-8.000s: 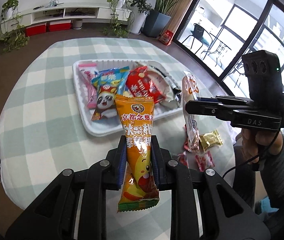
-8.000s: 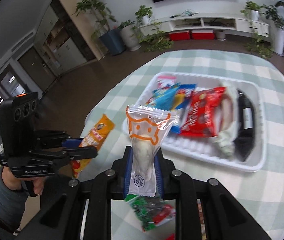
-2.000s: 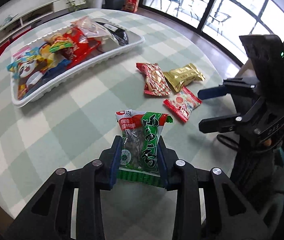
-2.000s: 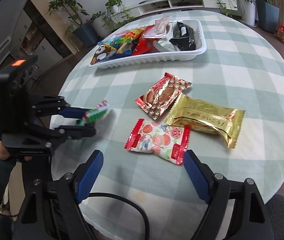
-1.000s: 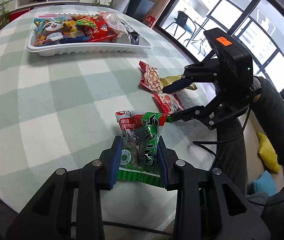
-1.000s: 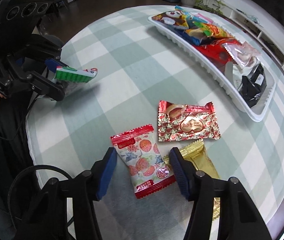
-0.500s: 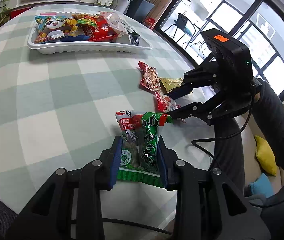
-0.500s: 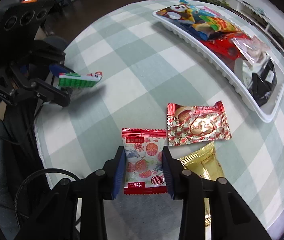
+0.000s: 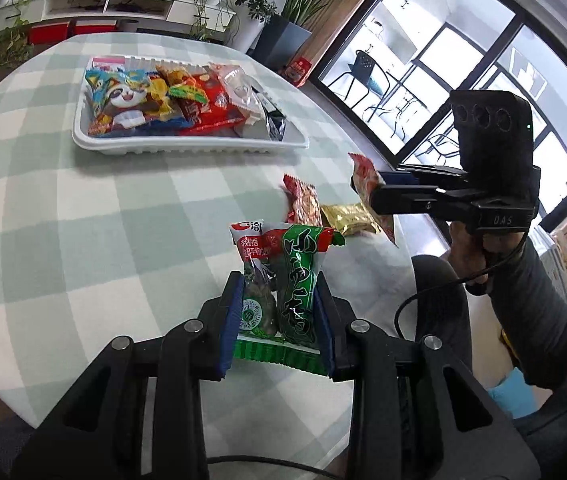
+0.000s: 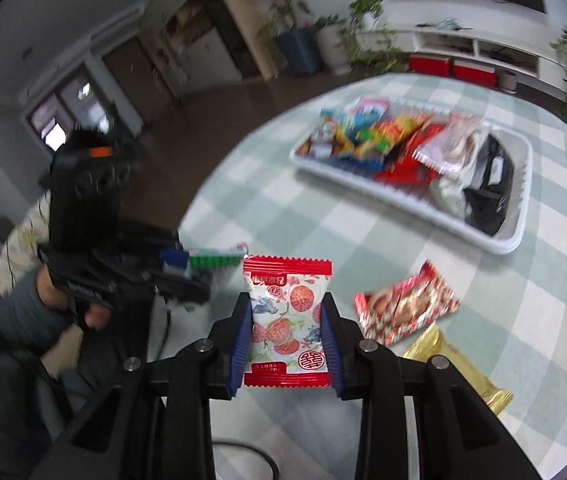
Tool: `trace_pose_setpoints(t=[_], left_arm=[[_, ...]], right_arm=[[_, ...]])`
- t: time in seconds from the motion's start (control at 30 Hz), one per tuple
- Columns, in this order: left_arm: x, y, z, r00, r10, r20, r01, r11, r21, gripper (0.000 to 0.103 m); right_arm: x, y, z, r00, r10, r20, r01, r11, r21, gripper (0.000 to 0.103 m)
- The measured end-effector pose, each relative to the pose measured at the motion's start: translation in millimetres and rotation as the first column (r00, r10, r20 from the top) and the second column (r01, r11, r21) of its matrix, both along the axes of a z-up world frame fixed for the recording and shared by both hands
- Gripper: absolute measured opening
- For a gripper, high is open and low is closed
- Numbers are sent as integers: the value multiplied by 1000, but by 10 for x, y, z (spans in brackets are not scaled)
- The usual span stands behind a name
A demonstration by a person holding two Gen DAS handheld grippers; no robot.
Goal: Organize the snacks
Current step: 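Carry the green packet and red-and-white candy over the white tray, then lower both packets into the tray and open both tools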
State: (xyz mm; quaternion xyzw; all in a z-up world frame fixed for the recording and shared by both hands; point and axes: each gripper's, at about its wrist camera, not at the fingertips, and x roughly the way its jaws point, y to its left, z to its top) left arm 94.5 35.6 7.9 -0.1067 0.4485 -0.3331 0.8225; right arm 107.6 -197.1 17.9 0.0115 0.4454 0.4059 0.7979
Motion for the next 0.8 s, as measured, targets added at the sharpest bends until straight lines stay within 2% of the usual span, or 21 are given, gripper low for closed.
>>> trace_pose_setpoints(t=[0.17,0.33,0.47,0.6,0.8], left_arm=[[373,86,312,997,41,58,-41,999,-3,31],[905,128,607,990,91,105,-93,996,16,31],[1387,182,723,983,153,105,-157,987,31,31],[1838,140,679,979,189,79,-195,977,81,31],[2233,-1,346,976,214,28,-216,967,139,31]], right_arm=[[308,-144,310,986,-166,9,165,983,85,35],[765,-242,465,942,-337,3,336,940,63,35],[1118,-294,490,905,-424,-39,426,902,69,35],[1427,-204,447,887,-459,-54,461,887,35,35],[1831,38,239,880,-469,-73,467,883,-40,35]])
